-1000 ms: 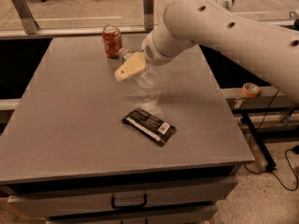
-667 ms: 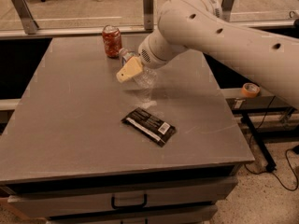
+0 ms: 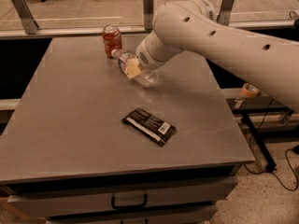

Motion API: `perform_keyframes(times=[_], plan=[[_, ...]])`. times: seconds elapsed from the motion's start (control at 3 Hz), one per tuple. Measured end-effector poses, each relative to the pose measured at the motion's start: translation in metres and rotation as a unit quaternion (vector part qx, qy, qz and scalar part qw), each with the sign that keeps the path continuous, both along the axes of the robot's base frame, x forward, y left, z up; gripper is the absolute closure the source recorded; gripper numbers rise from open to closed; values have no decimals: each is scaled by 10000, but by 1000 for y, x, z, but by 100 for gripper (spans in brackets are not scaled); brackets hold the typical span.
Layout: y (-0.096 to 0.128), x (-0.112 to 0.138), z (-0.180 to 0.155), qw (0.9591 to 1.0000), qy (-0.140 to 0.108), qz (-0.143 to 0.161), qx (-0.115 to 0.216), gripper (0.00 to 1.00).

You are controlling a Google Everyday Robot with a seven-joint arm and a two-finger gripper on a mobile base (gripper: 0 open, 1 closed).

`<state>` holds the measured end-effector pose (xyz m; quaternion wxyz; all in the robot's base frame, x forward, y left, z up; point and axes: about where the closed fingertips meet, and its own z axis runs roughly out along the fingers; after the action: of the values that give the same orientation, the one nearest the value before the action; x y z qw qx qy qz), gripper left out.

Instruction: Move water bottle near rxbar chocolate

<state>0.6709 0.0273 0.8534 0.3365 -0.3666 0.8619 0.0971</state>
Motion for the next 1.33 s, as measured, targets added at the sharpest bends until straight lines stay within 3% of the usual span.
perform_keyframes(times=[0.33,0.67,1.33], plan=[[-23,-3,4,9998,49,161,123,88],[-59,-27,5,9985,207,381,340,100],[-91,-98,1,9937,759,592,566,100]])
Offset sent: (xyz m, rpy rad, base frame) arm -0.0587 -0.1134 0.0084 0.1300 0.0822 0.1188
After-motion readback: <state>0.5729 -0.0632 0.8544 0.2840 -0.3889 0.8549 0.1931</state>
